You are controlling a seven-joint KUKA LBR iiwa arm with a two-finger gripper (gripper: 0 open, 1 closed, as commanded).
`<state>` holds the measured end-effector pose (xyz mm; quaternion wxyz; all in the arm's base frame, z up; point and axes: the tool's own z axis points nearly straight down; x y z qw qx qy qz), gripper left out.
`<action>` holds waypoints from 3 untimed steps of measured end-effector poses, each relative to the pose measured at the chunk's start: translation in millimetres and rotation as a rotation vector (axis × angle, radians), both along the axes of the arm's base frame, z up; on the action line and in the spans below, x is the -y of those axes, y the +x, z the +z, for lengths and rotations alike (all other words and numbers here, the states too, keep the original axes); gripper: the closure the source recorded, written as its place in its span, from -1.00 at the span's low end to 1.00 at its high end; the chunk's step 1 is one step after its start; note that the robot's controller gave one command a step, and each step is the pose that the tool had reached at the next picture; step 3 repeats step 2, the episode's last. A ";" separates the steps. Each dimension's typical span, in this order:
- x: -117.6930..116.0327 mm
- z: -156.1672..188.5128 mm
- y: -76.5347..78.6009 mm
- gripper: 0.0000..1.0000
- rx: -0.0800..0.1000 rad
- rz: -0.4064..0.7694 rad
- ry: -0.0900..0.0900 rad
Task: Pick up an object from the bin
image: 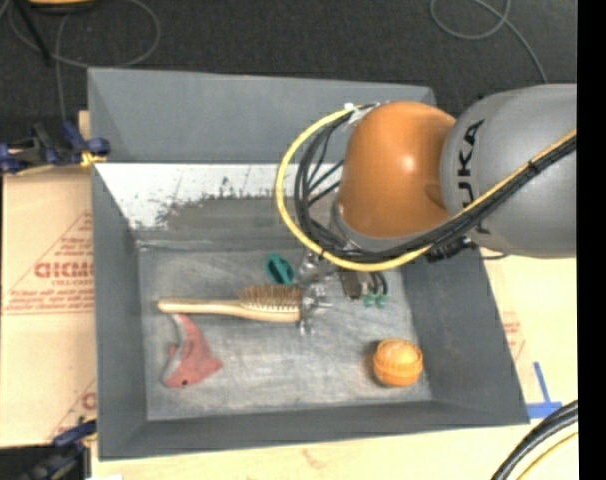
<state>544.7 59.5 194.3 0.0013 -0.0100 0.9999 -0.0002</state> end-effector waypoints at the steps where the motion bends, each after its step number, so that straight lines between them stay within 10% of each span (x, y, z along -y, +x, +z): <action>1: 0.0 -0.1 -0.1 1.00 0.000 0.000 0.000; 2: -7.2 101.2 -8.1 1.00 0.001 0.268 0.001; 3: -7.2 101.2 -8.1 1.00 0.001 0.268 0.001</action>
Offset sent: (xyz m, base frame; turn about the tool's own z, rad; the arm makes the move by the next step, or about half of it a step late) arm -0.0090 0.0073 0.1008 -0.2693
